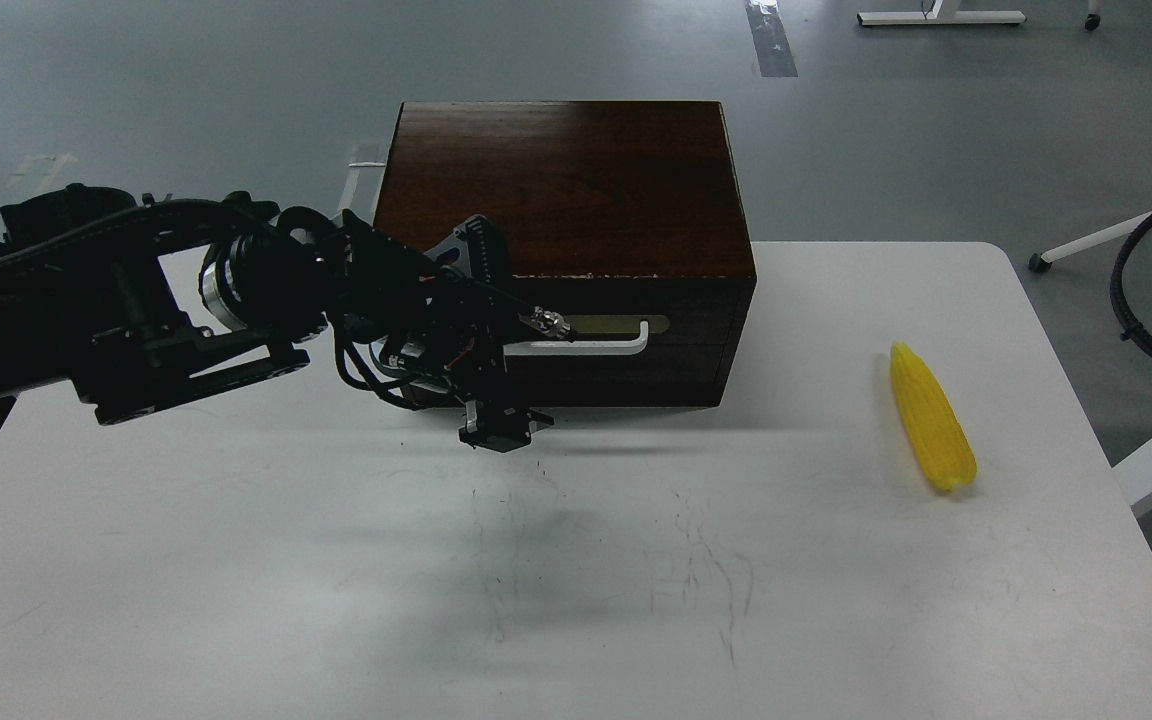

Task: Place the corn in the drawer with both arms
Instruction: 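Hook the drawer handle with the left gripper and pull it toward the robot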

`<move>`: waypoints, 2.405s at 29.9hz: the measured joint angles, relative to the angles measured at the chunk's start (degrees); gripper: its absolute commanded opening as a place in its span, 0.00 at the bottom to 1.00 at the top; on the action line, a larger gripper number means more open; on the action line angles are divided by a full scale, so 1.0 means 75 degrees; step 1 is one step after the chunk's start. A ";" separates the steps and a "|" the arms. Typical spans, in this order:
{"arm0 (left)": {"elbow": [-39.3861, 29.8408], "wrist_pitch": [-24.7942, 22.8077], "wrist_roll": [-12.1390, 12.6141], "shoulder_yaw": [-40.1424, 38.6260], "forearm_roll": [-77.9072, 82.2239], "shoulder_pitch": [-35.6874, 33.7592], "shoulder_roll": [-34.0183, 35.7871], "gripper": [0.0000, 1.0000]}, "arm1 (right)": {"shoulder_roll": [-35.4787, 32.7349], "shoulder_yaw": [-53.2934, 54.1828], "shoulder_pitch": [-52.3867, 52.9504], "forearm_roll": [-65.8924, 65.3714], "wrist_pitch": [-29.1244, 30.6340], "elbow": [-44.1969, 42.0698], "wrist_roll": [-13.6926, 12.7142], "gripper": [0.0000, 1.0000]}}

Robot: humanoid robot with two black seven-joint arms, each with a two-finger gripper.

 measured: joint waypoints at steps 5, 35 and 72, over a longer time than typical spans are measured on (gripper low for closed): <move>-0.0034 -0.0004 -0.0001 0.0154 -0.0001 -0.0029 -0.0014 0.88 | -0.0005 0.0012 0.0009 0.0000 0.0000 -0.0009 0.0000 1.00; -0.1491 -0.0087 -0.0093 0.0357 0.0000 -0.0157 0.0379 0.91 | -0.0015 0.0008 0.0023 -0.0009 0.0000 -0.0012 -0.0011 1.00; -0.2109 -0.0087 -0.0023 0.0399 -0.0006 -0.0320 0.0375 0.93 | -0.0125 0.0046 0.0021 0.0000 0.0000 -0.0235 -0.0001 1.00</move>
